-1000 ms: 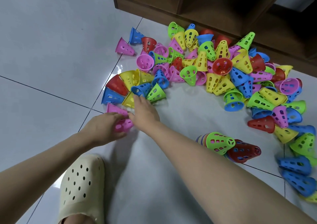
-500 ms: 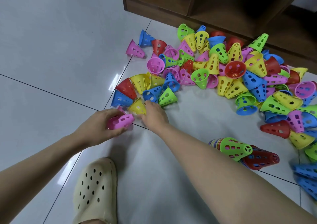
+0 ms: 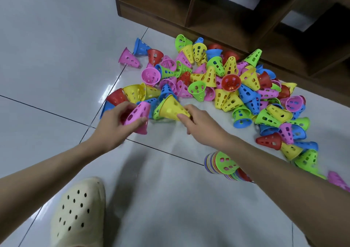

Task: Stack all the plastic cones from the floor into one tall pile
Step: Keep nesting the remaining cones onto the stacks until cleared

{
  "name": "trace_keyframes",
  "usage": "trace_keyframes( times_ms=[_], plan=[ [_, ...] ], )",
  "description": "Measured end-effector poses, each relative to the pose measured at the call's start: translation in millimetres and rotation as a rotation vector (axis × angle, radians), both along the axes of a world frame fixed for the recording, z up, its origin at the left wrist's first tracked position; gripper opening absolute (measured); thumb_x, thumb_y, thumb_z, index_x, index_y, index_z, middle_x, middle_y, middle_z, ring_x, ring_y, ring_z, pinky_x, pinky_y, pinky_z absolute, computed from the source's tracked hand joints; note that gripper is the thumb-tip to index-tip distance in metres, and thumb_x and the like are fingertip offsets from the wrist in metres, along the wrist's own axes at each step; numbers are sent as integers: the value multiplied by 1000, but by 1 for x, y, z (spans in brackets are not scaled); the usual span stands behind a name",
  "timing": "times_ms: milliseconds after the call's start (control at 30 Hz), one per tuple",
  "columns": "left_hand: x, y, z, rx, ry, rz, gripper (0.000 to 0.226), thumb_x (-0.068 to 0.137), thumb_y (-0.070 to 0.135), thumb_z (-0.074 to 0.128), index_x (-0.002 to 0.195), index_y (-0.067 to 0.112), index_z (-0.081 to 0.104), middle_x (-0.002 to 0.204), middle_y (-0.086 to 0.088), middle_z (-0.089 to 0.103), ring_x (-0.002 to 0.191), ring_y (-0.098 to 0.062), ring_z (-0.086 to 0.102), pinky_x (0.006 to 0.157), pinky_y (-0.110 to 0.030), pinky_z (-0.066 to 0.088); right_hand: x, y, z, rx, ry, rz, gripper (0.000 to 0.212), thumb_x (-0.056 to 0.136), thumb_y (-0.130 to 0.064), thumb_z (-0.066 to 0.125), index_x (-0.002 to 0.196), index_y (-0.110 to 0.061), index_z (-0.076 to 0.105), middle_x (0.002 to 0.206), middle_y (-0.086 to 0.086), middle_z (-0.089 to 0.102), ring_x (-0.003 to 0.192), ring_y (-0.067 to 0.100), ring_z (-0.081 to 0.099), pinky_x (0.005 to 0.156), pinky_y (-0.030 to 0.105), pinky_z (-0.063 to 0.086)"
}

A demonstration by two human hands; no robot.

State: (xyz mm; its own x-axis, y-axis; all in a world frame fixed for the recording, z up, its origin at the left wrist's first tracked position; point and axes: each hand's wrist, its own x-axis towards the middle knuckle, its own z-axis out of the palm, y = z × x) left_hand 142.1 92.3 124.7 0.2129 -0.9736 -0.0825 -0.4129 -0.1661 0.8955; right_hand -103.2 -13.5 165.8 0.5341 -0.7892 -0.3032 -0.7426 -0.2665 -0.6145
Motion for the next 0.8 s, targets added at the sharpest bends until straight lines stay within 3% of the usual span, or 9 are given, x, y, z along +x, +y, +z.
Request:
trace_keyframes(
  times_ms=[100, 200, 233, 367, 433, 533, 700, 800],
  plan=[
    [-35, -13, 15, -79, 41, -107, 40, 77, 43, 81, 110, 25, 67, 101, 8, 69, 90, -5, 63, 76, -14, 50, -57, -1, 42, -79, -13, -99, 28, 100, -42, 53, 122, -26, 56, 74, 6, 63, 69, 22, 62, 60, 37, 45],
    [-73, -24, 29, -139, 16, -193, 49, 71, 47, 82, 114, 30, 68, 110, 15, 65, 105, -5, 57, 90, -15, 45, -113, 3, 78, -109, -42, -188, 29, 92, -46, 63, 111, -23, 63, 72, 2, 60, 71, 26, 62, 66, 43, 51],
    [-88, -27, 33, -161, 24, -222, 49, 71, 46, 82, 114, 30, 67, 109, 16, 64, 105, -8, 56, 90, -18, 45, -130, 6, 86, -123, -61, -217, 29, 89, -45, 67, 107, -22, 65, 73, 0, 61, 70, 24, 62, 65, 43, 52],
    [-147, -35, 46, -234, 27, -379, 47, 80, 50, 73, 119, 27, 60, 107, 14, 60, 102, -16, 52, 88, -25, 43, -190, 23, 105, -199, -119, -371, 20, 86, -23, 76, 102, -13, 70, 82, 12, 70, 65, 14, 64, 61, 19, 51],
    [-171, -35, 47, -253, 17, -474, 46, 86, 50, 70, 124, 26, 56, 112, 12, 58, 104, -13, 51, 90, -24, 42, -214, 33, 102, -250, -92, -436, 19, 85, -21, 78, 102, -16, 72, 78, 4, 71, 66, 19, 64, 63, 22, 52],
    [-195, -31, 40, -272, 15, -607, 45, 91, 40, 71, 129, 21, 54, 119, 8, 56, 109, -8, 50, 95, -20, 40, -237, 49, 85, -301, -73, -489, 11, 86, -18, 76, 97, -20, 72, 61, -12, 59, 55, 8, 51, 56, 13, 40],
    [-210, -30, 25, -220, 110, -588, 27, 97, 25, 65, 121, 18, 56, 111, 6, 60, 105, -13, 59, 90, -25, 48, -243, 57, 56, -353, 83, -338, 14, 81, -18, 79, 93, -20, 72, 67, 5, 59, 63, 18, 54, 63, 27, 45],
    [-214, -34, 21, -173, 69, -596, 38, 97, 29, 64, 133, 21, 51, 113, 6, 62, 106, -10, 59, 89, -14, 44, -244, 55, 45, -349, 139, -257, 15, 80, -24, 79, 91, -17, 72, 68, 2, 58, 62, 14, 53, 63, 34, 47]
  ],
)
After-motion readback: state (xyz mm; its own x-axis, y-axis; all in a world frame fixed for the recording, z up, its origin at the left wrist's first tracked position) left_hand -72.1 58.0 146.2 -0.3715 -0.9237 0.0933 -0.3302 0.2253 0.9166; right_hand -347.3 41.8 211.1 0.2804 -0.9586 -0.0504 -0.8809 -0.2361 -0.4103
